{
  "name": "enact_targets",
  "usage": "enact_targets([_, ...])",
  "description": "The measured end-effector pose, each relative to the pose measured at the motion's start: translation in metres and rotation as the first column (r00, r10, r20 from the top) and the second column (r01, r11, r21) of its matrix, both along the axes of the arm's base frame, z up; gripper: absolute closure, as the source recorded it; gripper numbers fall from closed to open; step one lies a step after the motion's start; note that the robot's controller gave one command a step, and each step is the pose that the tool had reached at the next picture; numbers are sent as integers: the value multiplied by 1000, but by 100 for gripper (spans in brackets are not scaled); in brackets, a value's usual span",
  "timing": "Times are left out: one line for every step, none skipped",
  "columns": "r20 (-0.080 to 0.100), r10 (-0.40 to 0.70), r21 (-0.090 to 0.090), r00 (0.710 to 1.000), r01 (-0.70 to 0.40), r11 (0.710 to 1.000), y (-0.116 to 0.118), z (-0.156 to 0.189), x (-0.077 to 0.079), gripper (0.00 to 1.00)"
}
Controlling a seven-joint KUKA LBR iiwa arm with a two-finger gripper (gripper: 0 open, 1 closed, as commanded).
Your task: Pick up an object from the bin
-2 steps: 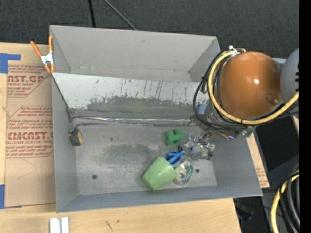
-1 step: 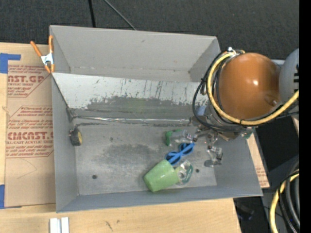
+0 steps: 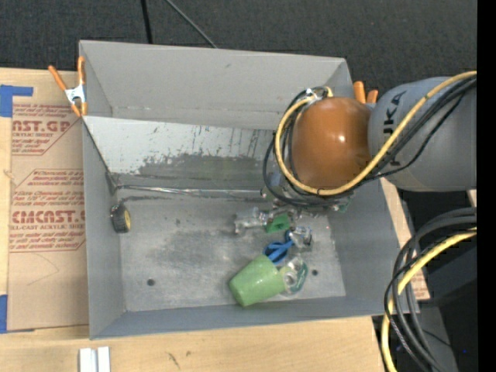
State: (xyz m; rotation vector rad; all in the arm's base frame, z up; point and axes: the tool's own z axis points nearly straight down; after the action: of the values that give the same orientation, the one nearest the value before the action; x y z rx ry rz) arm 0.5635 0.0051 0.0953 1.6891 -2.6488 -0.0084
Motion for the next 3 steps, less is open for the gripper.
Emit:
enact_targets([3,-93,-2,996,93,996,-21,-16,-11,0])
enact_targets([4,-182,-3,983,182,983,-71,-25,-26,0])
enact_targets([7,-178,-1,984,178,984,-69,-25,-25,100])
